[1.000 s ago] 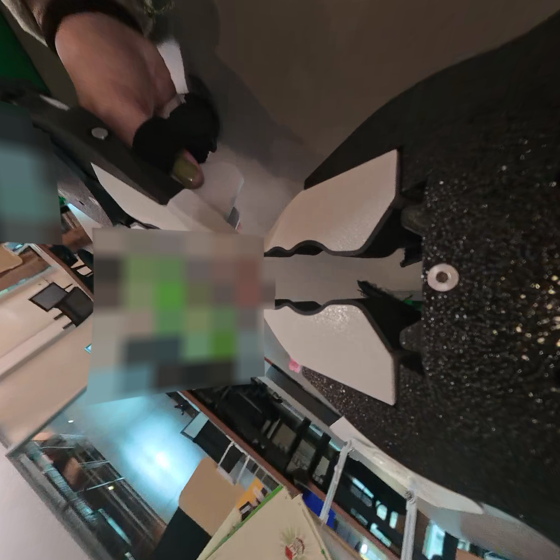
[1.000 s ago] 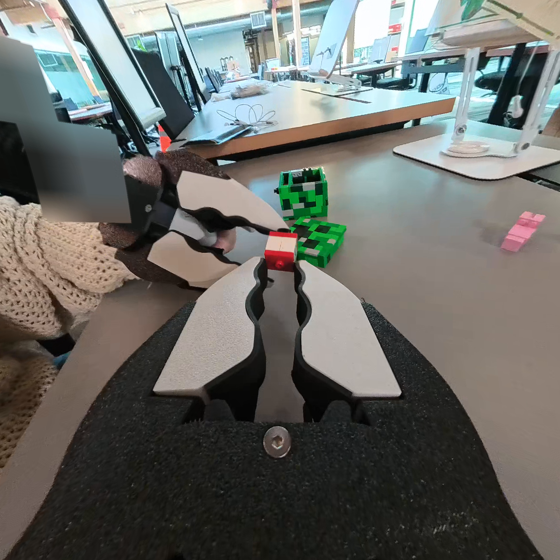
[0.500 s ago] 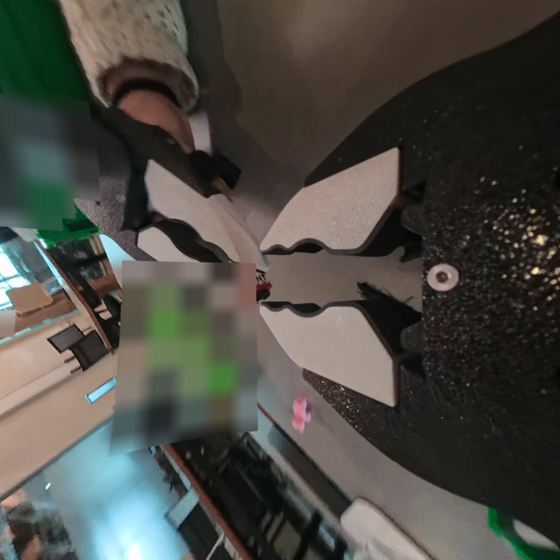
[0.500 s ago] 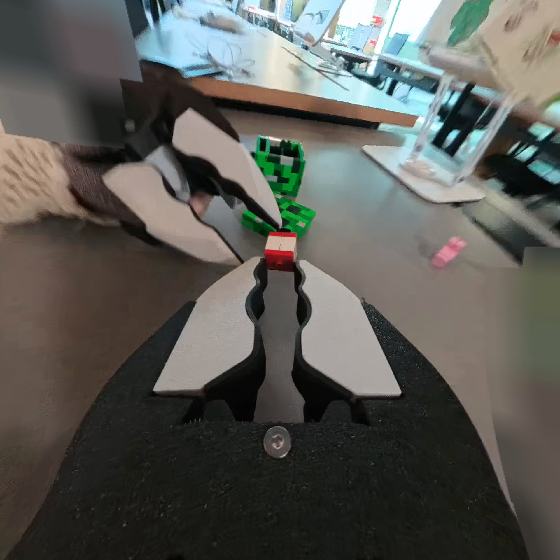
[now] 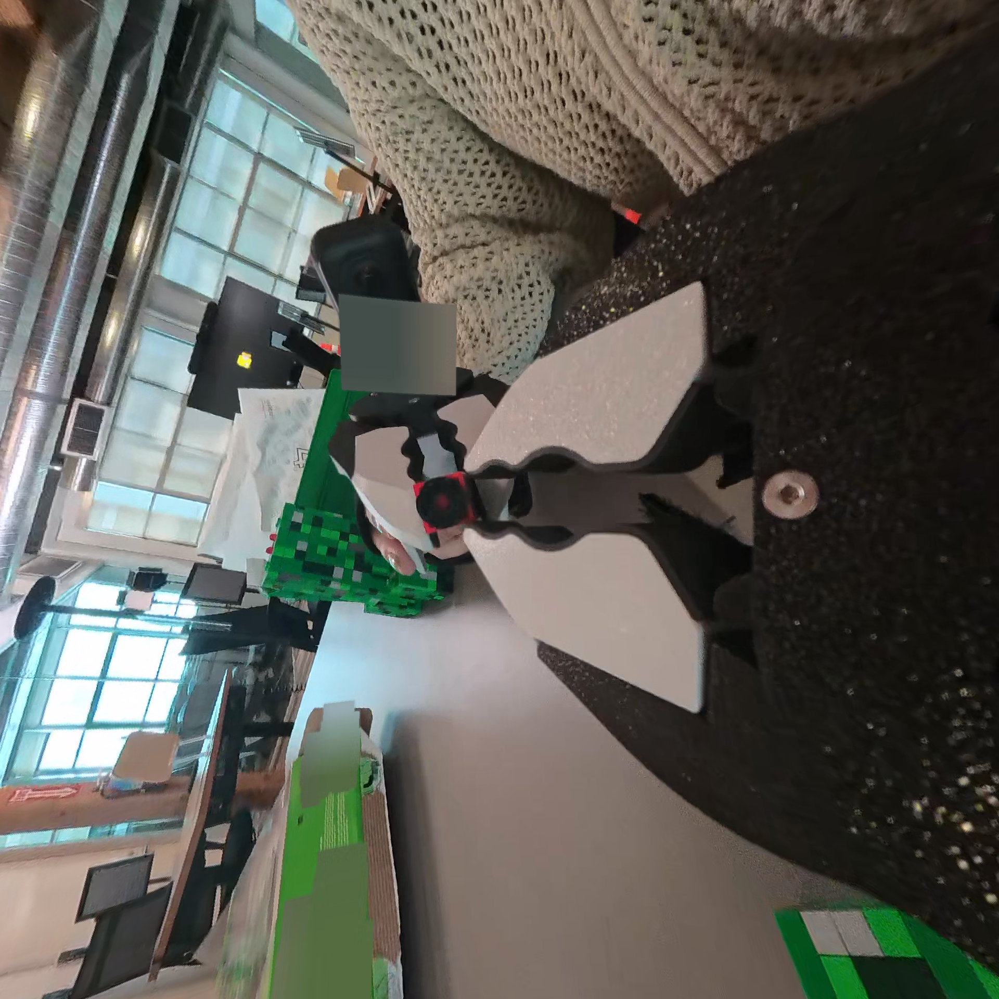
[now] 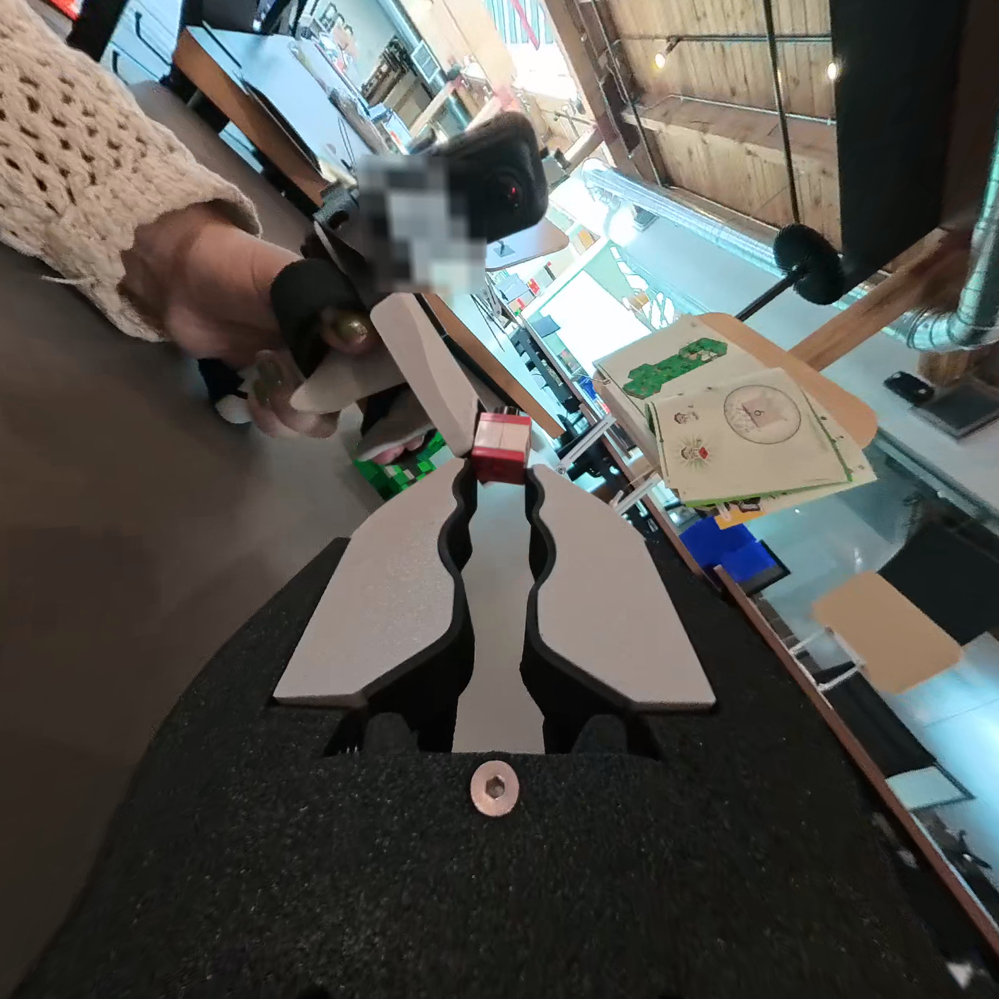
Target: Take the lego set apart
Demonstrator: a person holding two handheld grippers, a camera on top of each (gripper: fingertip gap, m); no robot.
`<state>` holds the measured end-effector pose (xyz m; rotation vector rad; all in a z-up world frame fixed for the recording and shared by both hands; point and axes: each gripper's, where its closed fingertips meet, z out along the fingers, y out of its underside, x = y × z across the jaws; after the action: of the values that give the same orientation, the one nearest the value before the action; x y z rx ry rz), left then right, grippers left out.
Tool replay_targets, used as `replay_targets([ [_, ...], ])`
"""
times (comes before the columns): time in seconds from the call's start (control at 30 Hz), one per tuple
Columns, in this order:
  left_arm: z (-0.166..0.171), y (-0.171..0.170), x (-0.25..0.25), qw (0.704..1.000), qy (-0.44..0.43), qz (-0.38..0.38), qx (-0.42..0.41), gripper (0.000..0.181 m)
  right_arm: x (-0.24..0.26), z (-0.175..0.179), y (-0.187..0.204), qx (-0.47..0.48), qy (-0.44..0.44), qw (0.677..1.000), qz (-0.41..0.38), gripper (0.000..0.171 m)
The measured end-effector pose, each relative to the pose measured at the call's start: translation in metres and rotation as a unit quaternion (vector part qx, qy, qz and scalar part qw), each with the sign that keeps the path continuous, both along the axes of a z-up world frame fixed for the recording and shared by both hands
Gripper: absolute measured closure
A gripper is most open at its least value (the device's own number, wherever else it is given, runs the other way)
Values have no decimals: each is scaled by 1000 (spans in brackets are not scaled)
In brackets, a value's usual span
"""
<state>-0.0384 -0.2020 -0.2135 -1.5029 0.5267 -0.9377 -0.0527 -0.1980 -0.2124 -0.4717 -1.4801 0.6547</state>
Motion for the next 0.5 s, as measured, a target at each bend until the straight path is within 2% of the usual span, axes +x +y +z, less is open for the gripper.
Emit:
replay_targets([
  [0.3, 1, -1, 0, 1000, -15, -10, -2, 160, 1, 3, -3, 43, 16, 999, -14, 155],
  [0.4, 5, -3, 0, 999, -36, -20, -6, 144, 0, 0, -2, 48, 11, 999, -22, 155],
  [0.43, 5, -3, 0, 999, -42, -23, -11, 144, -1, -2, -1, 56, 7, 998, -26, 155],
  [0.5, 4, -1, -2, 999, -36, -14, -10, 159, -2, -6, -5, 66, 1, 998, -21, 155],
])
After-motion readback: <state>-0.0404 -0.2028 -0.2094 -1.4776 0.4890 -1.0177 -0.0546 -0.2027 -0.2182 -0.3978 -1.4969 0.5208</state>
